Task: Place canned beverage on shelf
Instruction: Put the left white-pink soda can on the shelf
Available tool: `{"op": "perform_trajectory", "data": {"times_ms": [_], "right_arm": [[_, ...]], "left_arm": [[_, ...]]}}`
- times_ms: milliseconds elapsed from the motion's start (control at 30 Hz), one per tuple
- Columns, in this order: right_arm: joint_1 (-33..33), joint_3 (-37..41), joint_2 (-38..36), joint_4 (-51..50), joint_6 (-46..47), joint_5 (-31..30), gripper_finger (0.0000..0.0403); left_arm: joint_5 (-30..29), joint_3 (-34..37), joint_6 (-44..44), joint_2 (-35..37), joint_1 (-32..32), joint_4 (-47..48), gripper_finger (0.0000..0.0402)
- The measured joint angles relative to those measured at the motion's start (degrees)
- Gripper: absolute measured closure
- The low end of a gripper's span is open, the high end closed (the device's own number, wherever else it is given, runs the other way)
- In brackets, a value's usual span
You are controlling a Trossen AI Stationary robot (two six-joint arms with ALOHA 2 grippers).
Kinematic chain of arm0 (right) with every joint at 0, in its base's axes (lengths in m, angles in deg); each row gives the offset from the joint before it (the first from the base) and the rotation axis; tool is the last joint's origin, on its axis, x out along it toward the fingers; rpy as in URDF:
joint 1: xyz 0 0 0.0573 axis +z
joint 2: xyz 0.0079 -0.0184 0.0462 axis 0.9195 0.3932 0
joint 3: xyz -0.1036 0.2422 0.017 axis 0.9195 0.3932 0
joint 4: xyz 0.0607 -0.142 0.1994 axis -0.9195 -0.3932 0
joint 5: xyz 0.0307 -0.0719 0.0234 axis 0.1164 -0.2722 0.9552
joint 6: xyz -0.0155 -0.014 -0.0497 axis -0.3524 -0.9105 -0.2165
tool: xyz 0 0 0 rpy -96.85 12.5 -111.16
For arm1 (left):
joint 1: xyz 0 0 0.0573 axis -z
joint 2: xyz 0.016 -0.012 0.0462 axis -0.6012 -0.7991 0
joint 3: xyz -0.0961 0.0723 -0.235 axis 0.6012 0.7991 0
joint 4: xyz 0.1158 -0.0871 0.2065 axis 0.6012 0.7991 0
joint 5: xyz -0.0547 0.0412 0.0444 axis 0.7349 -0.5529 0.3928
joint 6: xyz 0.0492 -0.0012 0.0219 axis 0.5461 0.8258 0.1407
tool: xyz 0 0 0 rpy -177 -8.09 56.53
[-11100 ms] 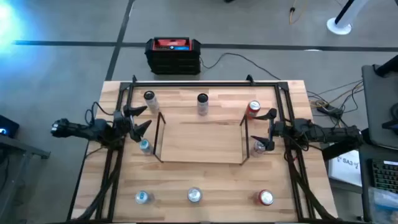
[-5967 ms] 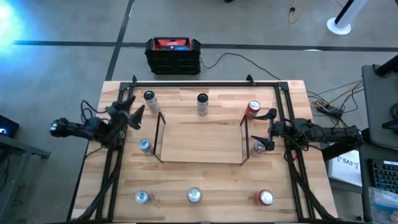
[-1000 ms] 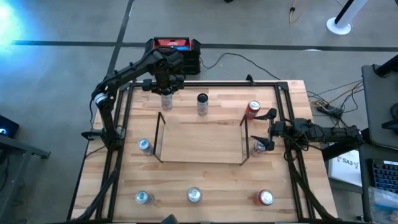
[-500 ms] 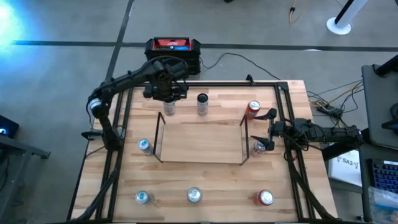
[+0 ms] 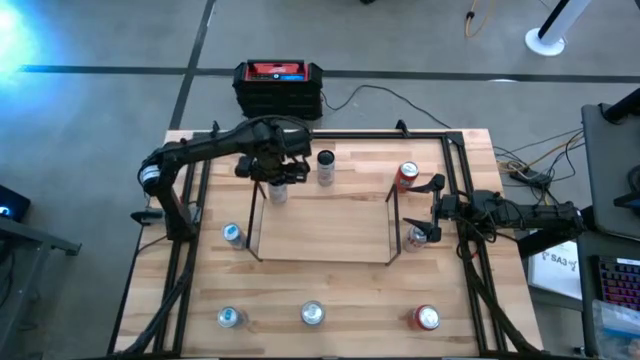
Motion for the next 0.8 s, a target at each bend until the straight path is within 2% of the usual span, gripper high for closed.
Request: {"op": "perform_trajectory", "data": {"times_ms": [267,467,800], "right_arm": [[-0.02,0.00,0.04,0.00,0.03,-0.02,0.0005],[0.00,0.00,0.04,0.00,-0.03,-0.01,0.0005],[-0.01,0.00,0.04,0.00,-0.04,-0.01,0.0005]], "left_arm": [[-0.48,5.32,-7.20,4.73,4.45,-3.27,0.0159],[-0.31,10.16,-8.79,7.65,5.82,-7.59,0.0159],[0.22,12.88,-10.00,9.01,6.16,-8.33,0.0159]]}}
